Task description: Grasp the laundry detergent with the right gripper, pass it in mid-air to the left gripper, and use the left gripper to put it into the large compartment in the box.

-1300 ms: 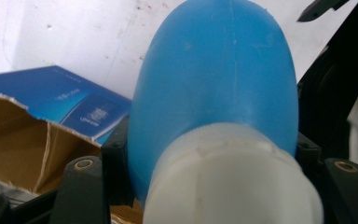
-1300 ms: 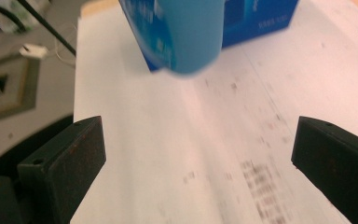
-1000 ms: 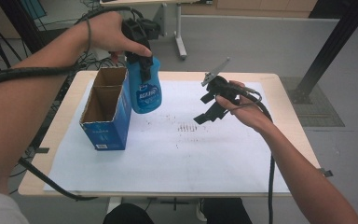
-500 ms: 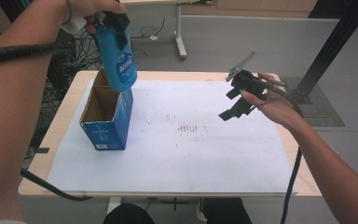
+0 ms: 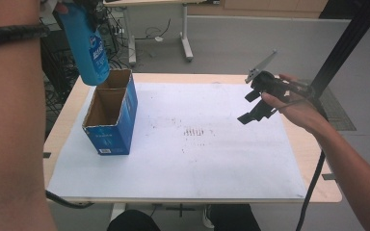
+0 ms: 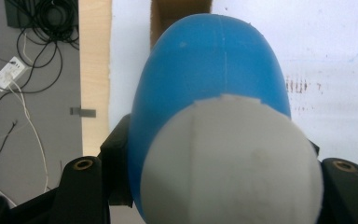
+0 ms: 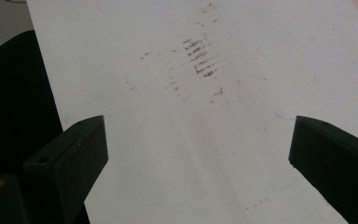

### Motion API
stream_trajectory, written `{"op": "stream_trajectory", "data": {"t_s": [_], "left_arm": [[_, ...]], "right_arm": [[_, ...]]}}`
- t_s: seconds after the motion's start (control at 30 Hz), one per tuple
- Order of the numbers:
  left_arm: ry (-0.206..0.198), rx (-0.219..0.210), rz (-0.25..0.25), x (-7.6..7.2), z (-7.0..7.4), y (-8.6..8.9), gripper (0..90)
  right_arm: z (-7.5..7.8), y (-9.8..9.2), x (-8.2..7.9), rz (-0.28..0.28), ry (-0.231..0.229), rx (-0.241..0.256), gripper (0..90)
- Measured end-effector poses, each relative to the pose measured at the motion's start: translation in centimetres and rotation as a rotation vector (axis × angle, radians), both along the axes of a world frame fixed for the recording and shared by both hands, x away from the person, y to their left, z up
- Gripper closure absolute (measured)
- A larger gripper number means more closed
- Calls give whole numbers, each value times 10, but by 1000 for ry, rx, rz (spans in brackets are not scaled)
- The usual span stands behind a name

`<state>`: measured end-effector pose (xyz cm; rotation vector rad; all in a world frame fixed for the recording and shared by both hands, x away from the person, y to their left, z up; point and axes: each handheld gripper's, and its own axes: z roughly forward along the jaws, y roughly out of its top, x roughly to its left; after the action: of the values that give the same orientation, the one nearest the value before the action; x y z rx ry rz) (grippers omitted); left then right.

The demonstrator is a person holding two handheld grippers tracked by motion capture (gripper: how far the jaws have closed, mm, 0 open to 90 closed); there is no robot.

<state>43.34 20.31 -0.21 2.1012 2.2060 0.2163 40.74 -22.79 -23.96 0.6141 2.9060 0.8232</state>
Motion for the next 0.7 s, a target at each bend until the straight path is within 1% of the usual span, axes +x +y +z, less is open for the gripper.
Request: {"op": "stream_trajectory", "data": {"t_s": [0.23,0.37,0.53,0.6,0.7], "left_arm": [[-6,-9,36,1,-8,7,378],[2,-22,39,2,-16,8,378],[8,-35,40,2,-26,10,378],[18,-38,41,2,-30,11,379],[15,-40,47,2,-37,14,379]], "right_arm": [[2,-4,0,-7,-6,-5,45],[2,-3,1,-11,-11,-10,44],[3,3,-2,6,-13,-19,47],[4,5,-3,12,-13,-22,48],[5,6,-3,14,-16,-22,48]]}}
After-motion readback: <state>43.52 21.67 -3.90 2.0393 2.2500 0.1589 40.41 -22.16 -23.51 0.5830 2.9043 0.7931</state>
